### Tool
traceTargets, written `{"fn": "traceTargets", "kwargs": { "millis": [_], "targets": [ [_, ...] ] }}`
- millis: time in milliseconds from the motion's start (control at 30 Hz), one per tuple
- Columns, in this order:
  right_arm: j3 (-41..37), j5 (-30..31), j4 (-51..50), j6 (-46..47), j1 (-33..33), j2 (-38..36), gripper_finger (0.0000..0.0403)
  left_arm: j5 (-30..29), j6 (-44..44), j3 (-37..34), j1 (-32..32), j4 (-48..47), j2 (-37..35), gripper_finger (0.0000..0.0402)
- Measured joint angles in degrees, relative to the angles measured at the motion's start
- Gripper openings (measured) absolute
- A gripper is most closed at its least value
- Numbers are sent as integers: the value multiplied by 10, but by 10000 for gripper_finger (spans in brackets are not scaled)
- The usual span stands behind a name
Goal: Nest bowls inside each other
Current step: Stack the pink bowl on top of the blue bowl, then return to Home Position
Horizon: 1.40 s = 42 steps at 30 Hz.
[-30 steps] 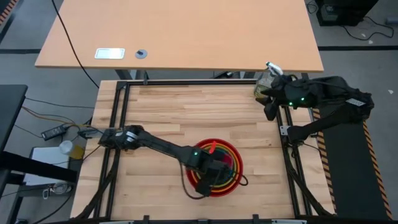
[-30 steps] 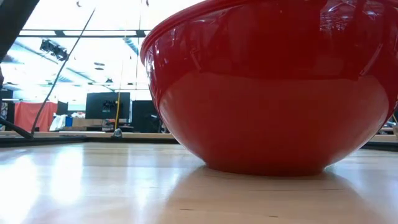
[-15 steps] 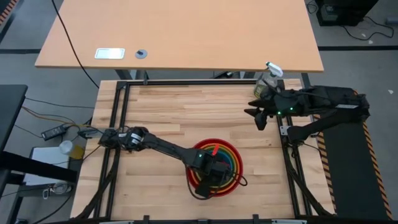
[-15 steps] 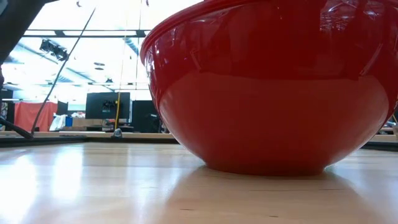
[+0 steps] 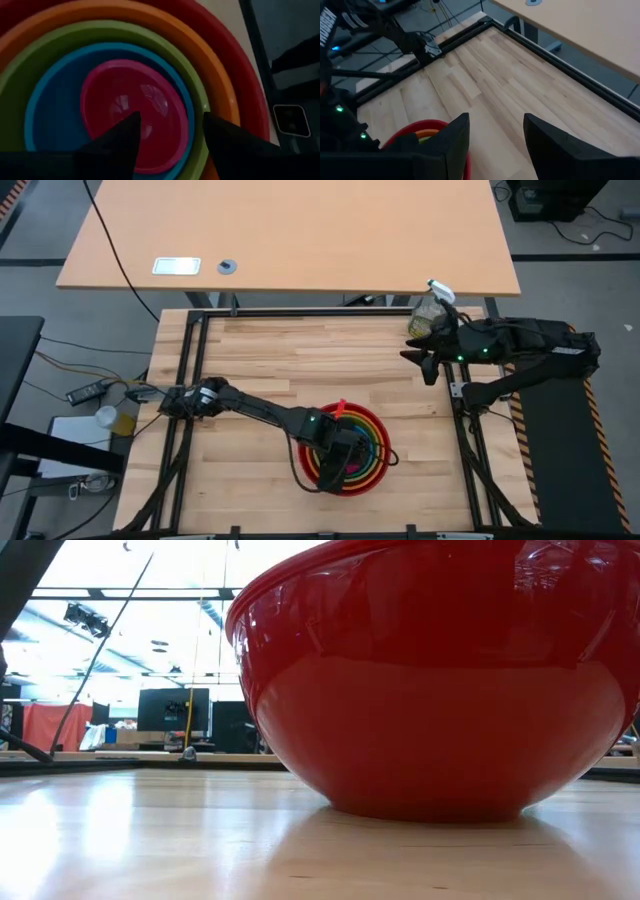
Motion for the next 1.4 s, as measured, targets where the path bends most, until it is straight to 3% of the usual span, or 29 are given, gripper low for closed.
{"fn": "traceTargets", "kwargs": {
  "millis": [200,433,600,900,1233,1400],
  "targets": [
    [0,3,0,4,0,1,193,4,-34,-16,24,20,19,197],
    [0,3,4,-1,0,13,193,73,-34,-69,53,74,29,186],
    [0,13,5,-6,0,13,193,83,-42,-110,67,76,31,183],
    [0,18,6,-7,0,13,193,-75,-67,-118,53,56,27,182],
    [0,13,8,-6,0,13,193,-127,-40,-15,13,4,18,182],
    [0,13,8,-7,0,13,193,-108,-14,-4,9,10,18,182]
  ]
}}
